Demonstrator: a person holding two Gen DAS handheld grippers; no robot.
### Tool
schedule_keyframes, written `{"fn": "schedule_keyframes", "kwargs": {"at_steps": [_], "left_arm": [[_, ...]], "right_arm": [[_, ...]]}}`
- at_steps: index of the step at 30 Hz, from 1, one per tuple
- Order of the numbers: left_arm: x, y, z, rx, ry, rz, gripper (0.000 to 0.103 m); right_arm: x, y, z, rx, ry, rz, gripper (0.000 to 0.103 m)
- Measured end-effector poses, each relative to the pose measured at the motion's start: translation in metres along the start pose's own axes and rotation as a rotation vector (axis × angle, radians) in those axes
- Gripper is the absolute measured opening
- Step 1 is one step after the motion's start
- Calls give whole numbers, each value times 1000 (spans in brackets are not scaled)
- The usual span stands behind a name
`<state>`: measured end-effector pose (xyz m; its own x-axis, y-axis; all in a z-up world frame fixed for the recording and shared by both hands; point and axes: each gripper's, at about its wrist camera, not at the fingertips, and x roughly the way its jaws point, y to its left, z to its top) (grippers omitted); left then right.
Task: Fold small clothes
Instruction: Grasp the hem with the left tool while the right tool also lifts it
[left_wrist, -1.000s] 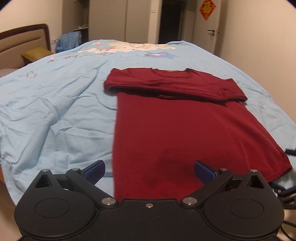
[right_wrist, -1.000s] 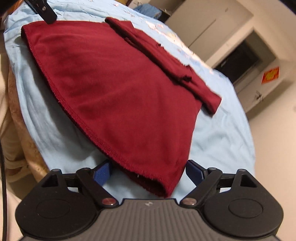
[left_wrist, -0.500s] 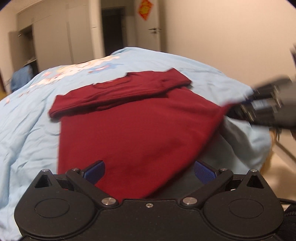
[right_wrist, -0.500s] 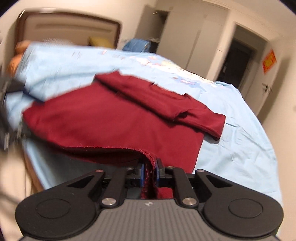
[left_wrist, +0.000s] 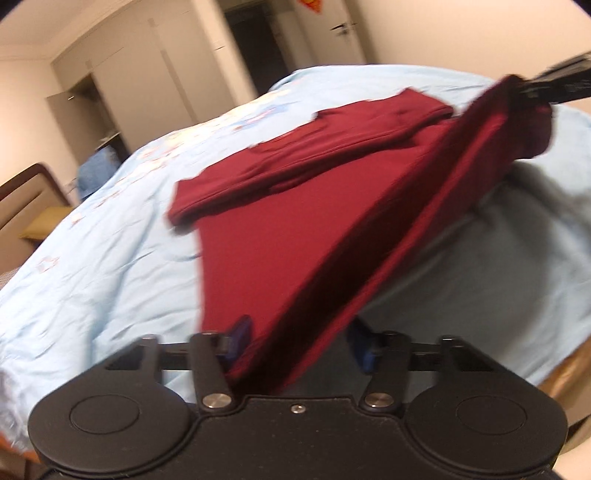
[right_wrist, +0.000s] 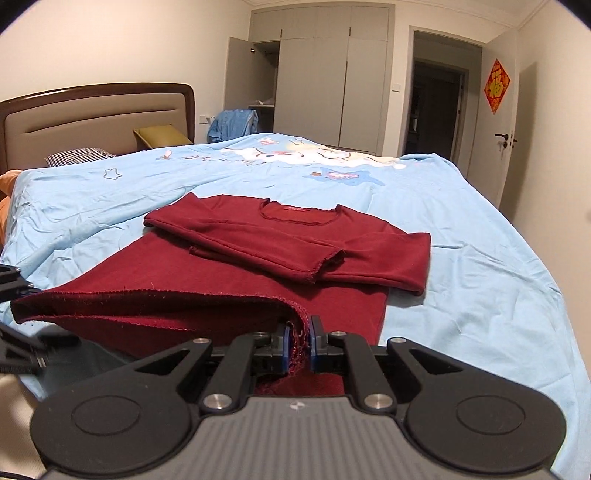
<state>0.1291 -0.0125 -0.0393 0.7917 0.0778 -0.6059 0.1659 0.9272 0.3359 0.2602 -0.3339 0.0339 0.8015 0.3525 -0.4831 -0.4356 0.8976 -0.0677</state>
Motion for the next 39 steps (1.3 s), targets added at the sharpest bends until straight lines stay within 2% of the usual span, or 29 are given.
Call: {"fn": "schedule_keyframes", "kwargs": {"at_steps": [2,4,5,7,13,19,22,26,29,33,39], "left_arm": [[-1,15,-5,-29,2,24,32],[-5,27,-7,-63,-18,32,24],[-9,33,-8,-83,-40,28,15],[-18,41,-6,-129,-97,11,6],[-48,55,7,-234,-305,0,5],[-92,58,24,-258,-503,28,5],[-118,59,35,-249,-580,-5,5],[-153,74,44,-290,-646,-80,5],[-168,85,50,-292,-652,-110,5],[-168,98,56,-299,-587,-171,5],[-127,104,81,-246,-453,-136,6]], "right_arm": [[-1,2,-2,-1,-1,-6,11],[-3,5,-4,-13,-9,-15,11],[-6,7,-5,-20,-21,-20,11],[-14,10,-8,-21,-66,-29,11],[-51,18,-12,-33,-229,-120,8],[-96,20,-3,-18,-384,-173,7],[-121,19,6,-8,-467,-185,7],[-150,20,20,-26,-545,-180,7],[-163,21,28,-54,-571,-171,7],[-157,18,36,-76,-546,-174,7],[-108,12,54,-110,-447,-190,7]]}}
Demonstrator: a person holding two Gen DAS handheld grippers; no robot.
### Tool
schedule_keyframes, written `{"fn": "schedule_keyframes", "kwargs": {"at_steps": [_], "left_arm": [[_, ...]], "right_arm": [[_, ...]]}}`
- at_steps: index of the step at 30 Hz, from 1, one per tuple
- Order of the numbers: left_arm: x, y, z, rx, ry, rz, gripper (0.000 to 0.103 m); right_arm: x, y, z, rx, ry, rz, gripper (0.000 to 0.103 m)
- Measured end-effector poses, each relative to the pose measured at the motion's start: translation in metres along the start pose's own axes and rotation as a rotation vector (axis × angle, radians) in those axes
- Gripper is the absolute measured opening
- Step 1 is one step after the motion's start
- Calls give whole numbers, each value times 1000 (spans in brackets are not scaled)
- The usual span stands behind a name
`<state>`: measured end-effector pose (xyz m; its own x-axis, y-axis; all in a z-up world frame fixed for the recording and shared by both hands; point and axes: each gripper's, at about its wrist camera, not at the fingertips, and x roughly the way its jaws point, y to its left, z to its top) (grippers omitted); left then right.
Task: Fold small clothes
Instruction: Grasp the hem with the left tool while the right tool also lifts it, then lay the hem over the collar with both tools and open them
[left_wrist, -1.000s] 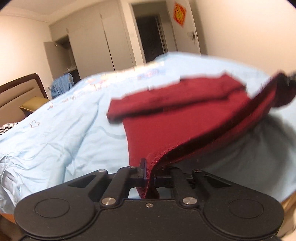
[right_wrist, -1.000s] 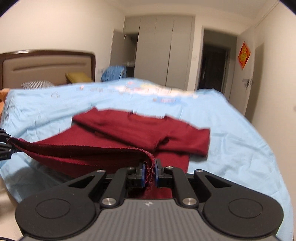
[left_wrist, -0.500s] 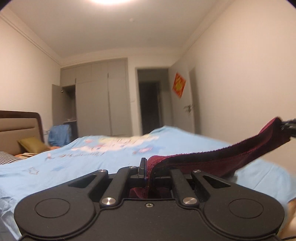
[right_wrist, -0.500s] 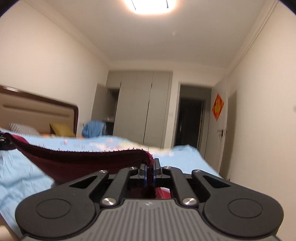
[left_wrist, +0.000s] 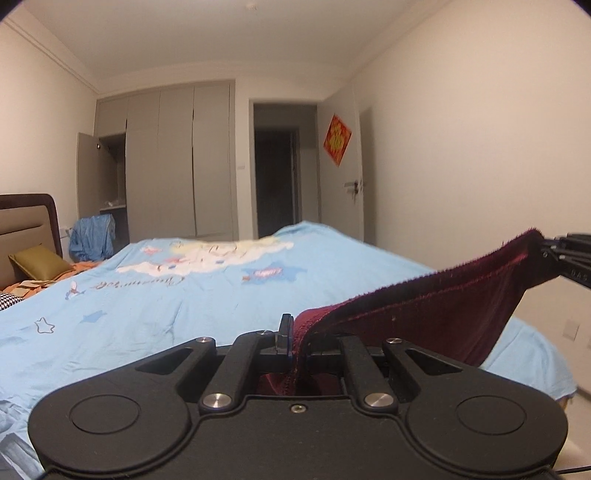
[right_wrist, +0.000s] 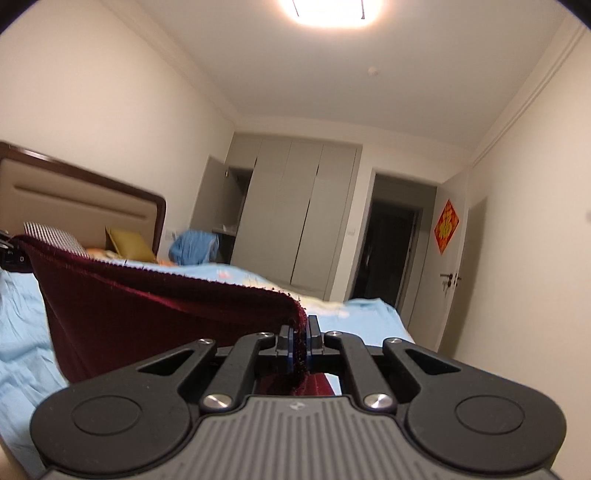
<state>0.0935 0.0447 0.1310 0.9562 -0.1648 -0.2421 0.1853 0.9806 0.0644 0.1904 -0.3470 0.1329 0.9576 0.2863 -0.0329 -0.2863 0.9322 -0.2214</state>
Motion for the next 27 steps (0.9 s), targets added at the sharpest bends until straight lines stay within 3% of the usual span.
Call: {"fn": "schedule_keyframes", "kwargs": {"at_steps": [5,10,16,27], "left_arm": [[66,17,13,14,156,100,10],[137,35,19,83,226,110,12],[227,56,7,91,357,88,12],[330,76,-35,19,511,110,12]], "right_arm": [[64,-5,-4,-31,54,41,7],[139,-21,-12,-17,134,80,7],[225,-28,-29,-19,252,103,7],[303,-17,-83,-52,378,121,7]]}}
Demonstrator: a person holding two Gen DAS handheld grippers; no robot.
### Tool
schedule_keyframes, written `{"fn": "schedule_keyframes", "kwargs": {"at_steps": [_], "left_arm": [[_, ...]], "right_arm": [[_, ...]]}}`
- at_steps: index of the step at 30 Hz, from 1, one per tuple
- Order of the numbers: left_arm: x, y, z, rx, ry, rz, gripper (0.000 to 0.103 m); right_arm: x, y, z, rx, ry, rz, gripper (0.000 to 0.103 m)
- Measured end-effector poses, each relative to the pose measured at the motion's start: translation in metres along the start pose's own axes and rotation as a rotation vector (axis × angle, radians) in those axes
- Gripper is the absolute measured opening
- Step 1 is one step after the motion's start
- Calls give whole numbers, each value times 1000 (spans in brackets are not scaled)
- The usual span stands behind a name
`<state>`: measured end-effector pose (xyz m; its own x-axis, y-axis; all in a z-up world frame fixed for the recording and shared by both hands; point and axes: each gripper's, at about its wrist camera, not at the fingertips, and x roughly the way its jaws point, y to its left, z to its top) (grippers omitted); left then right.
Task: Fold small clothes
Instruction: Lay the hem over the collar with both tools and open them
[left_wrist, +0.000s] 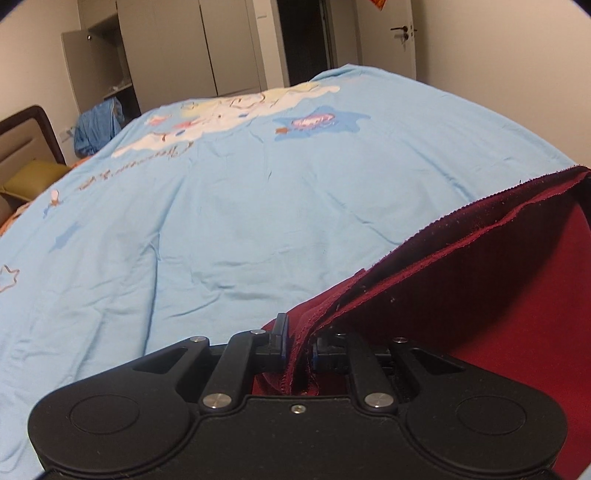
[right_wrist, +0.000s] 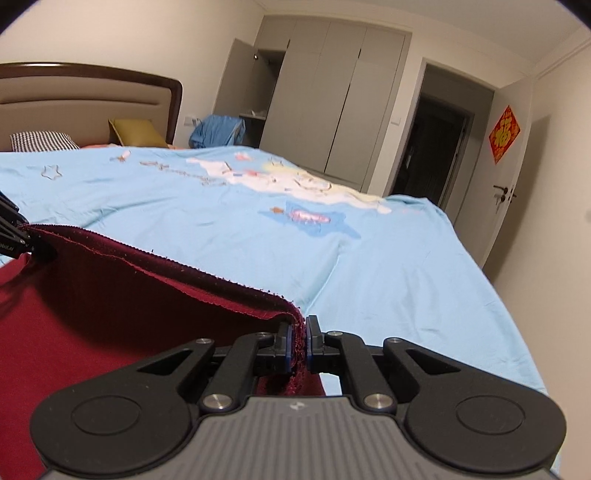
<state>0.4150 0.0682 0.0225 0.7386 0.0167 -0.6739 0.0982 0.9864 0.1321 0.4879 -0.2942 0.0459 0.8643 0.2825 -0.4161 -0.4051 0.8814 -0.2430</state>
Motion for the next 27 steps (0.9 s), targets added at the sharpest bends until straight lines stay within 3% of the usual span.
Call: {"fn": "schedule_keyframes", "kwargs": {"at_steps": [7,9,10,11,12,13,14,15,18,21,24,27], "left_arm": [[41,5,-2,-77,66,-5,16],[45,5,-3,-92,78,-12,24],[45,6,-3,-99,73,-24,40],[45,5,-3,-105,67,-42,58],[43,5,-3,-108,61,-52,69],[41,3,-3,-108,53,-42,88],[38,1,-4,-105,42,-15,96],[34,0,-4,-101,29,11,98],[21,0,-8,-116,-7,50,102],[7,2,-16,-168,-76,94,102],[-3,-2,-24,-180,-144,93,102],[-14,-10,-31,-167,-246,28,102]], "right_arm": [[47,0,-13,20,68,8,7],[58,1,-17,26,89,14,8],[60,1,-19,30,96,12,9],[60,1,-21,34,101,12,17],[60,1,-23,37,101,6,40],[59,0,-24,44,99,0,51],[56,-2,-24,55,91,-4,71],[52,-3,-24,69,80,-8,81],[36,-5,-27,84,46,-27,95],[22,-2,-32,60,16,-45,98],[14,4,-41,23,5,-8,98],[18,12,-48,-11,31,66,97]]}}
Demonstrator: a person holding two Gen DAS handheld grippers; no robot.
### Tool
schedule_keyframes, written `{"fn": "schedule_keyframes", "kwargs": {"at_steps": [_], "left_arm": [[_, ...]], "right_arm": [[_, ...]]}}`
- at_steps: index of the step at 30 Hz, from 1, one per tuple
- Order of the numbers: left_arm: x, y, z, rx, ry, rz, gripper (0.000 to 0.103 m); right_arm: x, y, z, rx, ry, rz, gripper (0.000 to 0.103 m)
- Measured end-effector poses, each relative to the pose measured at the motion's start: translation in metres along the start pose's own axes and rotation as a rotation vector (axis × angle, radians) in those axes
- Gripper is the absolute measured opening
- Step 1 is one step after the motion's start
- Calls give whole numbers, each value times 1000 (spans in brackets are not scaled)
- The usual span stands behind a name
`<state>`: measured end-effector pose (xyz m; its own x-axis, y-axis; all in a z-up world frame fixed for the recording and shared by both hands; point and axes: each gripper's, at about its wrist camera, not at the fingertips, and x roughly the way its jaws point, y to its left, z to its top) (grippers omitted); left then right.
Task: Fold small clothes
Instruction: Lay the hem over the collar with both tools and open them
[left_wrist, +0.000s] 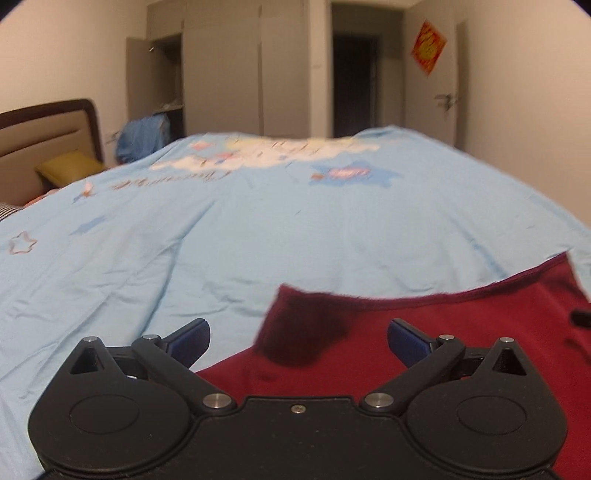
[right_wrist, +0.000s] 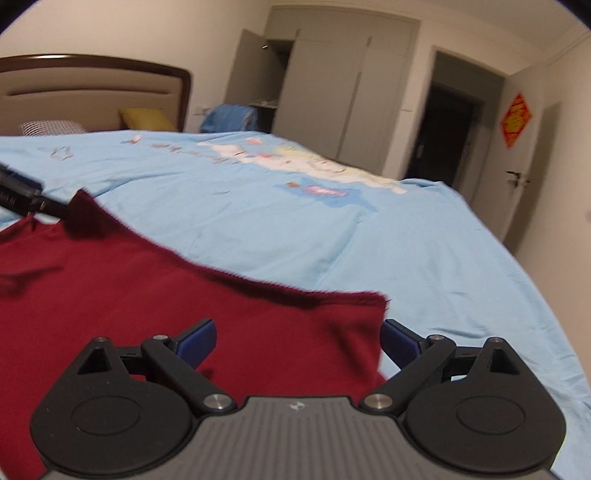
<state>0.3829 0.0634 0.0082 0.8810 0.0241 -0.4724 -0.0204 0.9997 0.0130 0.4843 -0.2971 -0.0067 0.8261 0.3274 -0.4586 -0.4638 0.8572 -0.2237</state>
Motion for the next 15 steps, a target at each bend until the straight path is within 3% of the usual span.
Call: {"fn": "schedule_keyframes", "kwargs": {"at_steps": [4,7,15], "left_arm": [[-5,-17,-3,81,-65,-193,102],[12,-26,-6,117,-5,-216,102],[58,29,-15,-226,103,-217,102]], "right_arm": [[17,-1,3,13,42,61,96],[32,-8,2,51,72,49,96],[45,-44,-18,281,118,40,96]]}}
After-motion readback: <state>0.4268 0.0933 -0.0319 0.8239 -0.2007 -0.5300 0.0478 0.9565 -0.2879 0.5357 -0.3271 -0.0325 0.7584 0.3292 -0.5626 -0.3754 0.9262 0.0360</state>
